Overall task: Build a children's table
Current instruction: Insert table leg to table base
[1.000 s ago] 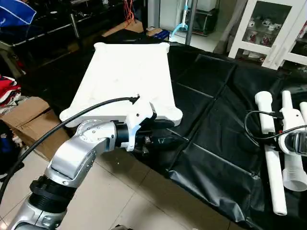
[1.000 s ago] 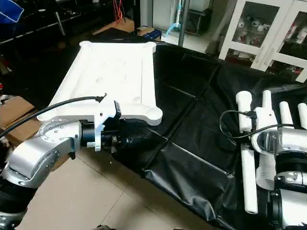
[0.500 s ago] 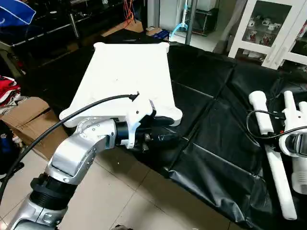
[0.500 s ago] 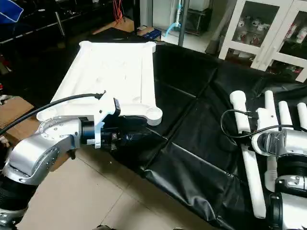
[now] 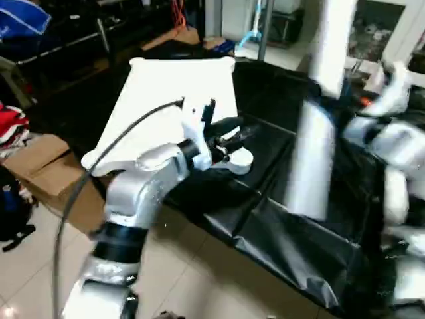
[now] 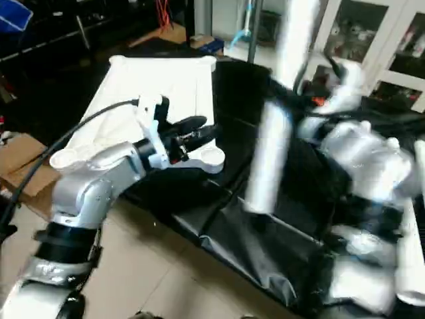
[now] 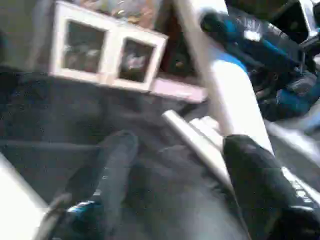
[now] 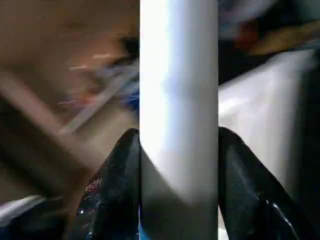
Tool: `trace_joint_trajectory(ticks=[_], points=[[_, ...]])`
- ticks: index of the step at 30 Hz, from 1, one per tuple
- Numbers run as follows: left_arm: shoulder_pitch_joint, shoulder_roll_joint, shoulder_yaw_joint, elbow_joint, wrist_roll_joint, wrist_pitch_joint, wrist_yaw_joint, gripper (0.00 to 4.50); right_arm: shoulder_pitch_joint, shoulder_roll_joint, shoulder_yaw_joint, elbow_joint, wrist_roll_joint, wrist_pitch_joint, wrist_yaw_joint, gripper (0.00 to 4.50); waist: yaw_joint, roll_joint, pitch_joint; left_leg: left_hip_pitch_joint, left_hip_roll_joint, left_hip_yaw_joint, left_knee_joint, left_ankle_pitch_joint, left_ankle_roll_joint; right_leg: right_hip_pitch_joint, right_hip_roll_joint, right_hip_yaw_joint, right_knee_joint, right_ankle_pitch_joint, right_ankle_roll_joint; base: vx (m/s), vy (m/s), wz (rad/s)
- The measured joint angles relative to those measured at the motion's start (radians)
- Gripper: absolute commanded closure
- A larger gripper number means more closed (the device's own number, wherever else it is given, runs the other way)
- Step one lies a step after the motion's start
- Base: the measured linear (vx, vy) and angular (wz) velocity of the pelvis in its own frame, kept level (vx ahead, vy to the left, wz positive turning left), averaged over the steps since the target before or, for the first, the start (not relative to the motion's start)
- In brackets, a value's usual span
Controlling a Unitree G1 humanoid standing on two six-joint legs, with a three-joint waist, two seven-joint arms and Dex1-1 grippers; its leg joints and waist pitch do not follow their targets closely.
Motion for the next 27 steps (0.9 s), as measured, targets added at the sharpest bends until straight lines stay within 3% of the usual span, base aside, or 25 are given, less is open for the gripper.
trace_joint_trajectory(ticks=[3,6,8,12,17,27], points=[[-0.005,-0.015,0.018,-0.041,-0.052,0.063,0.002,0.92,0.001,0.038,-0.016,-0.045,0.039,0.007,-0.021,2.91,0.010,-0.001,0.000,0.000,0.000,0.000,-0.001,0.000,0.000,0.001,0.000,0.000,-0.002,0.000,0.000,0.000,0.000,0.00],[0.014,-0.017,0.018,-0.068,-0.075,0.099,0.003,0.80,0.001,0.064,-0.035,-0.055,0.066,0.008,-0.054,2.91,0.012,-0.001,0.000,0.000,-0.001,0.000,-0.001,-0.002,-0.003,0.001,0.000,0.000,-0.004,0.000,0.000,0.000,0.000,0.00],[0.028,-0.025,0.016,-0.088,-0.115,0.141,-0.013,0.48,0.001,0.079,-0.040,-0.068,0.074,0.008,-0.072,2.91,0.012,-0.001,0.000,0.000,-0.001,0.000,-0.002,-0.003,-0.004,0.001,0.000,0.001,-0.005,0.000,0.000,0.000,0.000,0.00],[0.052,-0.053,-0.018,-0.098,-0.207,0.257,-0.042,0.20,0.001,0.097,-0.020,-0.086,0.109,0.008,-0.080,2.91,0.012,-0.001,0.000,0.000,-0.001,0.000,-0.003,-0.002,-0.005,0.001,0.000,0.000,-0.005,0.000,0.000,0.000,0.000,0.00],[0.061,-0.082,0.052,-0.122,-0.339,0.360,-0.033,0.00,0.001,0.079,-0.001,-0.115,0.118,0.007,-0.086,2.92,0.012,-0.001,0.000,0.000,-0.001,0.000,-0.006,-0.001,-0.008,0.001,0.000,0.000,-0.006,0.001,0.004,0.000,0.000,0.00],[0.061,-0.039,0.025,-0.117,-0.283,0.361,0.002,0.00,0.002,0.075,0.000,-0.122,0.149,-0.004,-0.116,2.92,0.009,-0.001,0.000,0.000,-0.001,-0.001,-0.007,0.000,-0.009,0.001,0.000,0.001,-0.008,0.004,0.016,0.000,0.000,0.00]])
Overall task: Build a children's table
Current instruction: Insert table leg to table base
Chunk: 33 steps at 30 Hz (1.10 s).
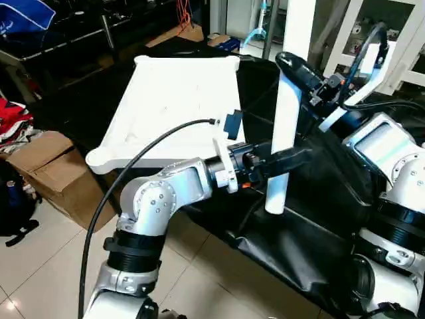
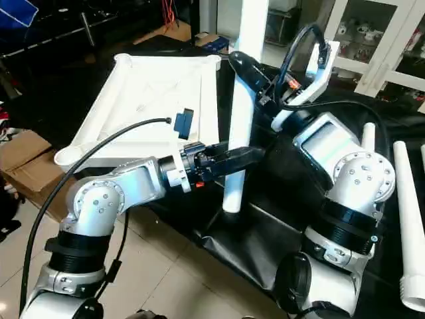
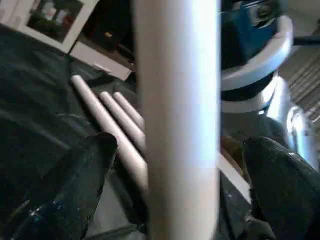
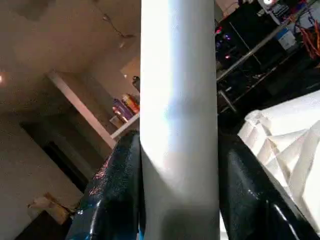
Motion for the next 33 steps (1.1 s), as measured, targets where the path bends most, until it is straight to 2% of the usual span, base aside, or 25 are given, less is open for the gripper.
trace_joint_trajectory(ticks=[1,3,5,7,11,12,20,21,25,31,33], points=[[0.000,0.002,0.000,0.000,0.000,0.002,0.002,0.00,0.000,0.000,0.000,0.000,0.001,-0.001,-0.003,2.92,0.000,0.000,0.000,0.000,0.000,0.000,0.000,0.000,0.000,0.000,0.000,0.000,0.000,0.000,0.000,0.000,0.000,0.00],[0.000,0.003,0.000,0.000,0.000,0.005,0.004,0.33,0.000,0.000,0.000,0.000,0.009,-0.001,-0.012,2.92,0.000,0.000,0.000,0.000,0.000,0.000,0.000,0.000,0.000,0.000,0.000,0.000,0.000,0.000,0.001,0.000,0.000,0.00],[0.000,0.004,0.000,0.000,0.000,0.005,0.004,0.33,0.000,0.000,-0.001,0.000,0.010,-0.001,-0.018,2.92,0.001,0.000,0.000,0.000,0.000,0.000,0.000,0.000,0.000,0.000,0.000,0.000,0.000,-0.001,0.001,0.000,0.000,0.00],[0.000,0.005,0.000,0.000,0.001,0.005,0.004,0.70,0.000,0.000,-0.001,0.000,0.011,-0.001,-0.020,2.92,0.001,0.000,0.000,0.000,0.000,0.000,-0.001,0.000,0.000,0.000,0.000,0.000,0.000,-0.001,0.001,0.000,0.000,0.00],[0.000,0.005,0.000,0.000,0.000,0.008,0.003,0.86,0.000,0.000,-0.001,0.000,0.030,-0.003,-0.025,2.92,0.001,0.000,0.000,0.000,0.000,0.000,-0.001,0.000,0.000,0.000,0.000,0.000,0.000,-0.001,0.001,0.000,0.000,0.00],[0.000,0.005,0.000,0.000,0.000,0.008,0.003,1.15,0.000,0.000,0.000,0.000,0.034,-0.003,-0.027,2.92,0.001,0.000,0.000,0.000,0.000,0.000,-0.001,0.000,0.000,0.000,0.000,0.000,0.000,-0.001,0.001,0.000,0.000,0.00],[0.003,0.005,0.000,0.000,-0.013,0.011,-0.001,1.77,0.000,-0.006,0.000,0.002,0.044,-0.013,-0.037,2.92,0.002,0.000,0.000,0.000,0.000,0.000,-0.001,0.000,0.000,0.000,0.000,-0.001,0.000,-0.001,0.002,0.000,0.000,0.00],[0.003,0.005,0.001,0.000,-0.013,0.008,-0.001,2.00,0.000,-0.008,0.000,0.002,0.044,-0.016,-0.038,2.92,0.002,0.000,0.000,0.000,0.000,0.000,-0.001,0.000,0.000,0.000,0.000,-0.001,0.000,-0.001,0.002,0.000,0.000,0.00],[0.003,0.004,0.003,0.000,-0.014,0.002,-0.001,2.15,0.000,-0.009,0.001,0.002,0.044,-0.022,-0.039,2.92,0.002,0.000,0.000,0.000,0.000,0.000,-0.001,0.000,0.000,0.000,0.000,-0.001,0.000,-0.001,0.002,0.000,0.000,0.00],[0.003,-0.003,0.018,0.000,-0.022,-0.001,-0.002,2.83,0.000,-0.016,0.016,0.002,0.049,-0.032,-0.042,2.92,0.002,0.000,0.000,0.000,0.000,0.000,-0.001,0.000,0.000,0.000,0.000,-0.001,0.001,-0.001,0.002,0.000,0.000,0.00],[0.003,-0.003,0.019,0.000,-0.022,-0.001,-0.002,2.89,0.000,-0.019,0.019,0.002,0.051,-0.035,-0.042,2.92,0.002,0.000,0.000,0.000,0.000,0.000,-0.001,0.000,0.000,0.000,0.000,0.000,0.001,-0.001,0.002,0.000,0.000,0.00]])
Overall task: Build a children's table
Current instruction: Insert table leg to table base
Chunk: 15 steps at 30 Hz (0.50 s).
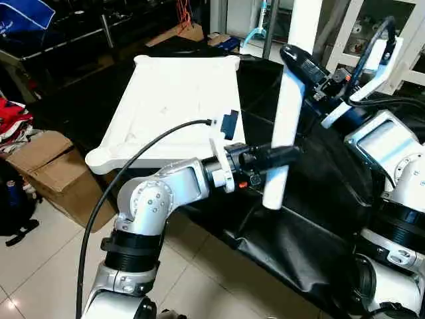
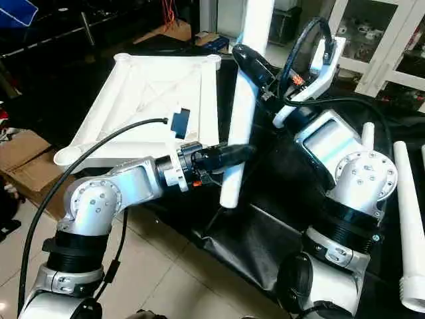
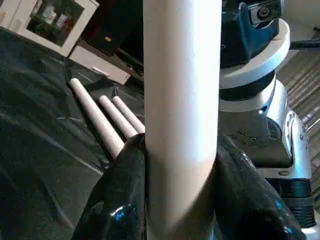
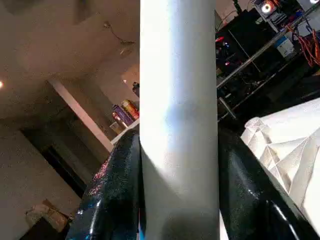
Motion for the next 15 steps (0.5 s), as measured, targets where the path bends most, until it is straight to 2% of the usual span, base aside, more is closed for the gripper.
trace_joint_trajectory(ticks=[3,4,6,8,15], points=[[0.000,0.000,0.000,0.000,0.000,-0.003,0.000,3.01,0.000,0.000,0.003,0.001,0.000,-0.006,0.000,2.92,0.000,0.000,0.000,0.000,0.000,0.000,0.000,0.000,0.000,0.000,0.000,0.000,0.000,0.000,0.000,0.000,0.000,0.00],[0.000,0.002,0.000,0.000,0.000,-0.005,0.000,3.01,0.000,0.000,0.003,0.001,0.000,-0.008,0.000,2.57,0.000,0.000,0.000,0.000,0.000,0.000,0.000,0.000,0.000,0.000,0.000,0.000,0.000,0.000,0.000,0.000,0.000,0.00],[0.000,0.005,0.000,0.000,0.000,-0.008,0.000,3.02,0.000,-0.005,0.011,0.003,0.000,-0.014,-0.001,2.22,0.000,0.000,0.000,0.000,0.000,0.000,0.000,0.000,0.000,0.000,0.000,0.000,0.000,0.000,0.000,0.000,0.000,0.00],[0.000,0.007,0.004,0.000,0.001,-0.013,0.002,3.02,0.000,-0.013,0.022,0.003,0.000,-0.016,-0.001,2.20,0.001,0.000,0.000,0.000,0.000,0.000,0.000,0.000,0.000,0.000,0.000,0.000,0.000,0.000,0.000,0.000,0.000,0.00],[0.000,0.012,0.023,0.000,0.001,-0.028,0.004,3.02,0.000,-0.022,0.040,0.003,0.000,-0.017,0.002,1.40,0.001,0.000,0.000,0.000,0.000,0.000,0.000,0.001,0.000,0.000,0.000,0.000,0.001,0.000,0.000,0.000,0.000,0.00]])
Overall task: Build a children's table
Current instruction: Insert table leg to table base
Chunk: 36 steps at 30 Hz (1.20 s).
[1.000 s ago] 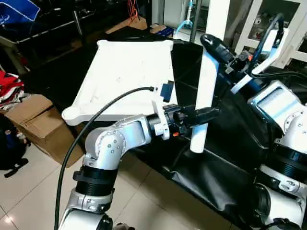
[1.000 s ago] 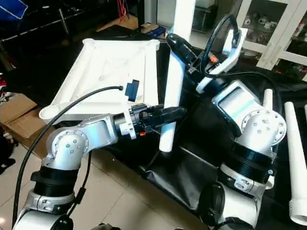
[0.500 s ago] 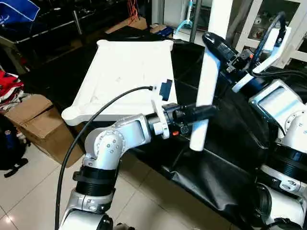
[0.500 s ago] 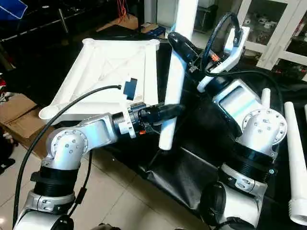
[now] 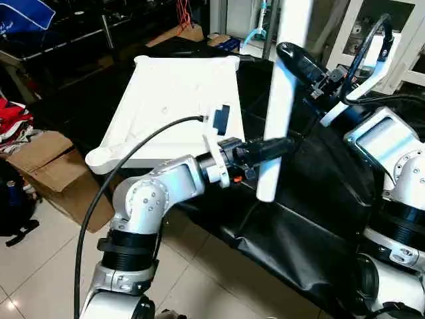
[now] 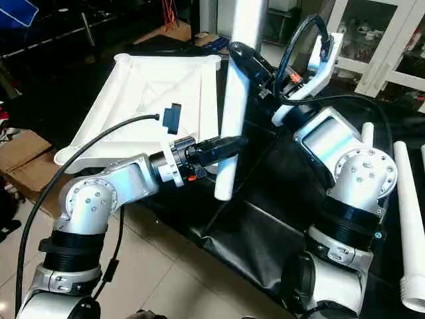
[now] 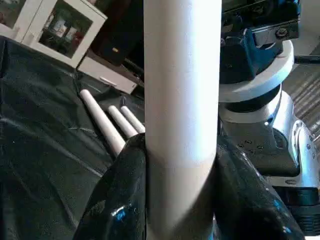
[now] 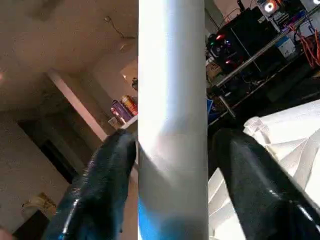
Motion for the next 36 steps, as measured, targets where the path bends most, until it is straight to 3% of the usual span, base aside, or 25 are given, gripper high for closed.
trace_joint_trajectory(ticks=[2,5,8,10,12,16,20,25,27,31,36], points=[[-0.003,0.006,0.001,0.002,0.001,-0.006,0.002,3.02,0.006,-0.026,0.024,-0.001,-0.013,-0.013,0.005,1.33,0.002,0.000,0.000,0.000,0.000,0.000,0.000,0.000,0.000,0.000,0.000,0.000,0.000,0.000,0.000,0.000,0.000,0.00],[-0.015,0.023,0.014,0.020,0.006,-0.011,0.013,3.02,0.033,-0.128,0.123,-0.010,-0.113,-0.080,0.048,1.10,0.006,0.000,0.000,0.000,0.000,0.000,0.000,0.000,-0.001,0.001,0.000,0.000,0.000,0.000,0.000,0.000,0.000,0.00],[-0.018,0.063,0.032,0.052,0.023,-0.004,0.033,3.02,0.079,-0.295,0.277,-0.008,-0.321,-0.232,0.096,0.92,0.009,0.000,0.000,0.000,-0.001,-0.001,0.001,0.002,-0.005,0.002,0.000,0.000,-0.001,0.002,0.003,0.000,0.000,0.00],[-0.024,0.090,0.071,0.066,0.024,-0.006,0.037,3.02,0.106,-0.395,0.344,0.028,-0.476,-0.331,0.107,0.61,0.006,-0.001,0.001,0.000,-0.001,-0.002,0.001,0.002,-0.005,0.001,0.000,0.000,-0.001,0.003,0.006,0.000,0.000,0.00],[-0.047,0.133,0.109,0.067,0.022,-0.015,0.032,3.02,0.121,-0.472,0.387,0.085,-0.585,-0.415,0.120,0.50,0.003,-0.001,0.001,0.000,-0.001,-0.002,0.001,0.002,-0.004,0.001,0.000,0.000,0.000,0.003,0.006,0.000,0.000,0.00],[-0.084,0.177,0.136,0.078,0.022,-0.031,0.016,3.03,0.094,-0.540,0.413,0.134,-0.681,-0.544,0.146,0.12,-0.007,-0.001,0.001,0.001,0.000,-0.002,0.001,0.003,-0.003,0.001,0.000,0.000,0.001,0.003,0.006,0.000,0.000,0.00],[-0.095,0.183,0.128,0.098,0.023,-0.033,0.006,3.03,0.063,-0.586,0.468,0.170,-0.770,-0.700,0.173,0.00,-0.014,-0.005,0.002,0.000,0.000,-0.002,0.003,0.004,0.002,0.001,0.000,0.000,0.002,0.003,0.005,0.000,0.000,0.00],[-0.097,0.267,0.077,0.096,0.026,0.023,-0.067,3.03,0.006,-0.721,0.598,0.355,-1.053,-1.084,0.130,0.00,-0.018,-0.006,0.003,-0.001,0.000,-0.002,0.007,0.001,0.004,0.001,0.000,0.000,0.002,0.003,0.005,0.000,0.000,0.00],[-0.096,0.292,0.055,0.094,0.030,0.045,-0.094,3.03,-0.029,-0.763,0.634,0.389,-1.147,-1.199,0.094,0.00,-0.020,-0.006,0.003,-0.001,0.000,-0.001,0.008,0.000,0.005,0.002,-0.001,0.000,0.002,0.003,0.005,0.000,0.000,0.00],[-0.087,0.342,-0.005,0.077,0.031,0.086,-0.158,3.03,-0.090,-0.816,0.693,0.450,-1.317,-1.367,-0.032,0.00,-0.023,-0.006,0.003,-0.002,0.000,-0.001,0.010,0.000,0.006,0.002,0.000,0.000,0.003,0.003,0.005,0.000,0.000,0.00],[-0.077,0.377,-0.064,0.062,0.039,0.110,-0.201,3.03,-0.115,-0.823,0.724,0.513,-1.410,-1.529,-0.104,0.00,-0.025,-0.009,0.004,-0.003,0.001,-0.002,0.015,-0.001,0.007,0.001,0.000,0.001,0.007,0.003,0.005,0.000,0.000,0.00]])
